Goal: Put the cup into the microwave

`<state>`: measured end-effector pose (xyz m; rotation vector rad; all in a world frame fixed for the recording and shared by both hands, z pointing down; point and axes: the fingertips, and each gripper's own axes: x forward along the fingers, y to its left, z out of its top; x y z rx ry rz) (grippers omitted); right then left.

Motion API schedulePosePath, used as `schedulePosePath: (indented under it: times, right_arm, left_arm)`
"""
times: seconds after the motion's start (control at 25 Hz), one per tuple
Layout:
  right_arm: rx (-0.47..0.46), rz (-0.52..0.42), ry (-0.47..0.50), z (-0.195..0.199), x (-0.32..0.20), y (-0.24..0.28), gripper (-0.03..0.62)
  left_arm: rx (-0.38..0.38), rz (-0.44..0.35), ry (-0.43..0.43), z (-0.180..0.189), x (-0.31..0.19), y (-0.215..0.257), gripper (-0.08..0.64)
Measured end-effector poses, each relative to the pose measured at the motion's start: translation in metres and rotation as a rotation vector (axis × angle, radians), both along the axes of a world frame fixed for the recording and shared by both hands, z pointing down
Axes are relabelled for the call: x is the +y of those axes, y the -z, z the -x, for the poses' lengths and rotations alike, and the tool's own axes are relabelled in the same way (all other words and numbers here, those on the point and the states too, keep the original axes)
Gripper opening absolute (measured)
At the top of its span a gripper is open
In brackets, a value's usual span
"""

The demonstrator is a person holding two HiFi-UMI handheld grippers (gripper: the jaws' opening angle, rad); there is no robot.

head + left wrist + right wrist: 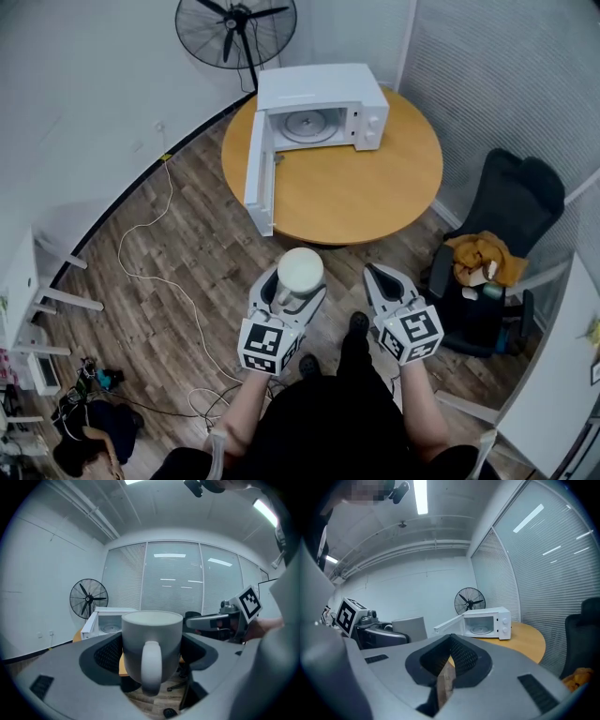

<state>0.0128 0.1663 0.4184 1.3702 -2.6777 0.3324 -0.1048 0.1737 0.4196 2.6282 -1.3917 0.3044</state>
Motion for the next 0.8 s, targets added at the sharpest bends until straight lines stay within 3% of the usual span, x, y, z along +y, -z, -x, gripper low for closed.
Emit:
schedulePosePath:
  times: [0.8]
  right_arm:
    - [-0.032,0.026,0.133,-0.083,-0.138,-0.006,0.009]
  left_arm:
    - [-0.009,0.023,0.119,-0.087,-0.133,0.000,0.377]
